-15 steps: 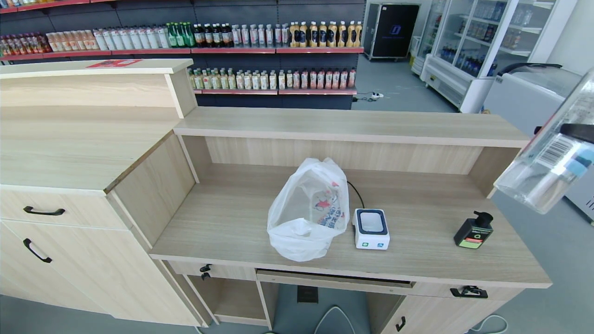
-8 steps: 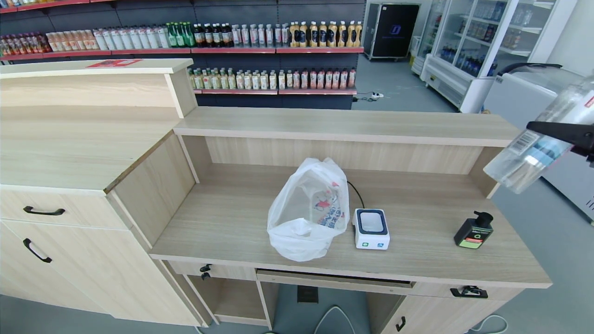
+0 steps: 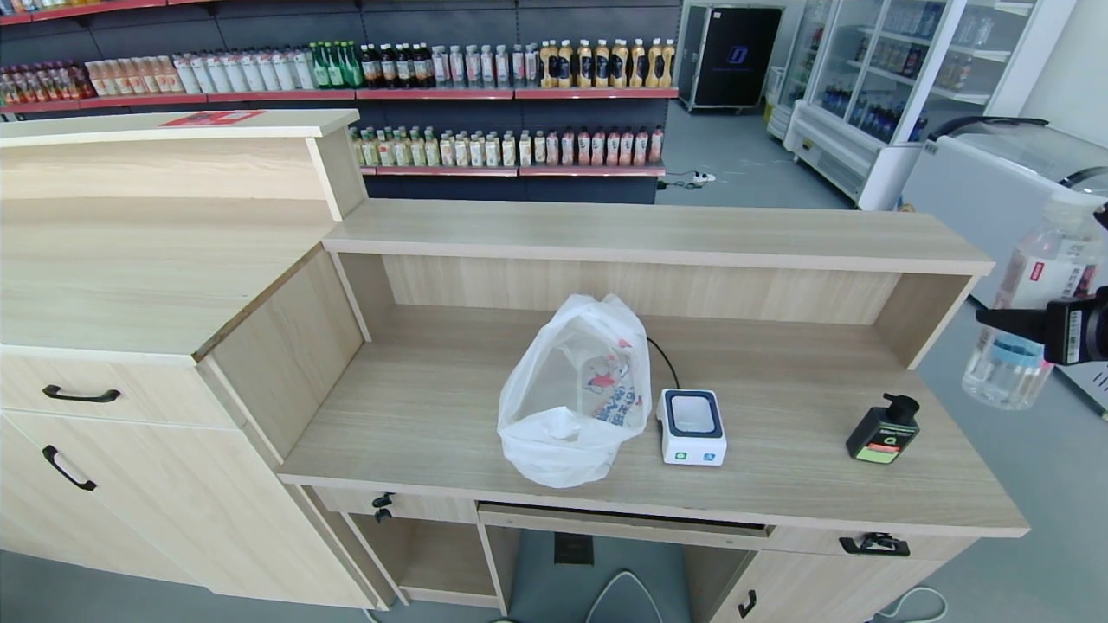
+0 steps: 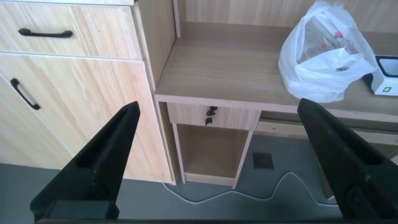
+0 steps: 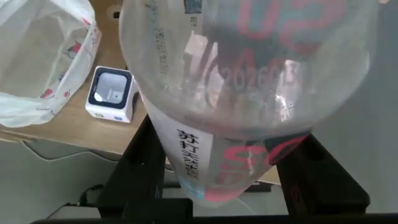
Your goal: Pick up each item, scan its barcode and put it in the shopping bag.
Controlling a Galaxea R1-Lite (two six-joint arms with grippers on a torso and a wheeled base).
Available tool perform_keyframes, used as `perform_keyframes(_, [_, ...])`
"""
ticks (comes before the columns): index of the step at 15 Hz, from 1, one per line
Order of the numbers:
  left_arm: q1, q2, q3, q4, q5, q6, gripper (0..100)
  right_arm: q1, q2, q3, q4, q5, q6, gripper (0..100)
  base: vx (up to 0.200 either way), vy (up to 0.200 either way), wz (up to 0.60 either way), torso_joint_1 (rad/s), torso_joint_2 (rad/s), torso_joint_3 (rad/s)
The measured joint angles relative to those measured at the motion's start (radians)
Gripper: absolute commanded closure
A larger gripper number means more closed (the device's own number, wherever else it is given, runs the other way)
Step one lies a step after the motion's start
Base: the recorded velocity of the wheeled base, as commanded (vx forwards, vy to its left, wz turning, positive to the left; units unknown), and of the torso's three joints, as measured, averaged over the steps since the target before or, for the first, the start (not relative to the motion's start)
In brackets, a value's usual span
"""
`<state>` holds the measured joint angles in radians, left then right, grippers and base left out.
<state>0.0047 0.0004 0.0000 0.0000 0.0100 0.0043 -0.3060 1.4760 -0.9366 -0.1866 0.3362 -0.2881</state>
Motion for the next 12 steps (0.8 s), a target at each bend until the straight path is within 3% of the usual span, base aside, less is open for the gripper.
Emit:
perform_keyframes(5, [-0.001,0.0,0.0,0.0,0.0,0.0,0,0.011,0.007,-0.003,0.054,-0.191,-0.074,100,0.0,0.0,0.0,0.0,0.0,0.0])
perform_keyframes(12, [0.0,0.0,0.0,0.0,0.0,0.0,0,0.083,0.003,0.067,0.068,-0.221,-0.081,100,0.0,0.0,0.0,0.0,0.0,0.0])
